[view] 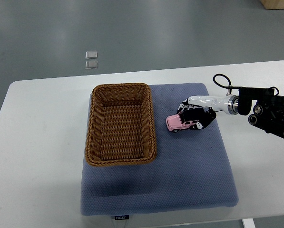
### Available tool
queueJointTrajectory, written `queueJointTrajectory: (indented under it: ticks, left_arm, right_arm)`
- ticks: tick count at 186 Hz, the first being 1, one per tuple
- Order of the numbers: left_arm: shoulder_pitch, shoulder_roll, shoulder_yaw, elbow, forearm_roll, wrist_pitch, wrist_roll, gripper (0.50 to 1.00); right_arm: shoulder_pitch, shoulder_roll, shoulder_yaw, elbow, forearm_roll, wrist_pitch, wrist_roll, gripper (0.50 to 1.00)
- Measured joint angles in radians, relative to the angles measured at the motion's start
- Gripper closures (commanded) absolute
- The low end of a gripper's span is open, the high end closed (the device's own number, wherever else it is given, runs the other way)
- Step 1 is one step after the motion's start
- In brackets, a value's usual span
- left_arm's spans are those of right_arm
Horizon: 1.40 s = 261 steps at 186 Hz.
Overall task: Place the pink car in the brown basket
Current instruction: 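Lift the pink car with the right hand and carry it over the basket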
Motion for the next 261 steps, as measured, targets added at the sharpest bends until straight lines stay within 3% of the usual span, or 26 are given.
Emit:
queueJointTrajectory:
  ticks: [84,161,224,261]
  left_arm:
    - [0.000,0.000,0.000,0.002,0.000,0.000,0.000,0.500]
    - [0.000,0.000,0.001,-0.001,0.000,0.000,0.000,0.500]
    - [-0.003,0.000,0.001,-0.009,0.000,-0.002,0.000,0.500]
    - [-0.006,0.000,0.001,-0.009,0.000,-0.002,0.000,0.500]
  right_arm:
    - [0.039,-0.060,0.005,0.022,0.006,0.006,0.005,1.000]
    - [0.201,-0.074,0.006,0.065,0.023,0.043,0.005,1.000]
    - [0.248,0.127,-0.020,0.042,0.077,0.039,0.005,1.000]
    - [0.237,0.298,-0.047,-0.057,0.080,0.019,0.006,1.000]
